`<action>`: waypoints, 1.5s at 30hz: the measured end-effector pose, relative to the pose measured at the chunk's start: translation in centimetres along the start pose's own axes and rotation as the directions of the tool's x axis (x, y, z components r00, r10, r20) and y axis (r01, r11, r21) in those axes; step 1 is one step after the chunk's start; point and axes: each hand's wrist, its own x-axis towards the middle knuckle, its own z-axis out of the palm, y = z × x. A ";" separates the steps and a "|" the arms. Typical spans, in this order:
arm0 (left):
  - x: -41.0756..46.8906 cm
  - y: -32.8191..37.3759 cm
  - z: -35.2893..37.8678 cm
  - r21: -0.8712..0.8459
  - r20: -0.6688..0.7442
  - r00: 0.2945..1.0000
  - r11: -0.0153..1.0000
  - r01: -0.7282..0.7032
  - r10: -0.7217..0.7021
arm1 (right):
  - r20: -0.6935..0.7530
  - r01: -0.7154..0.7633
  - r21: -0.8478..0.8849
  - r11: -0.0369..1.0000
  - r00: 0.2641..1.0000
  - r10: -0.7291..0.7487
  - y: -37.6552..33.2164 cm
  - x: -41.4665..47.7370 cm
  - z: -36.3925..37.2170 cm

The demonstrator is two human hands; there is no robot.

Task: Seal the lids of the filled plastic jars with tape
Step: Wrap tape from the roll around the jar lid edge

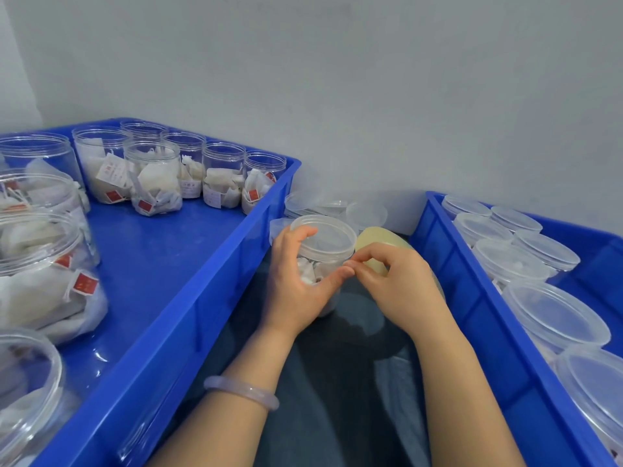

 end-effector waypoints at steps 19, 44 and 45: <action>0.2 0.6 -0.2 -0.029 0.015 1.000 0.999 0.019 -0.019 | -0.005 0.029 -0.001 1.000 1.000 -0.029 0.5 0.2 0.3; 1.8 0.8 -1.9 -0.337 0.195 0.975 0.926 0.167 -0.105 | 0.131 -0.144 0.165 0.976 0.984 0.123 0.4 -0.4 -2.1; 1.8 0.9 -2.0 -0.357 0.199 0.972 0.915 0.187 -0.121 | 0.152 -0.151 0.178 0.972 0.980 0.125 0.4 -0.4 -2.2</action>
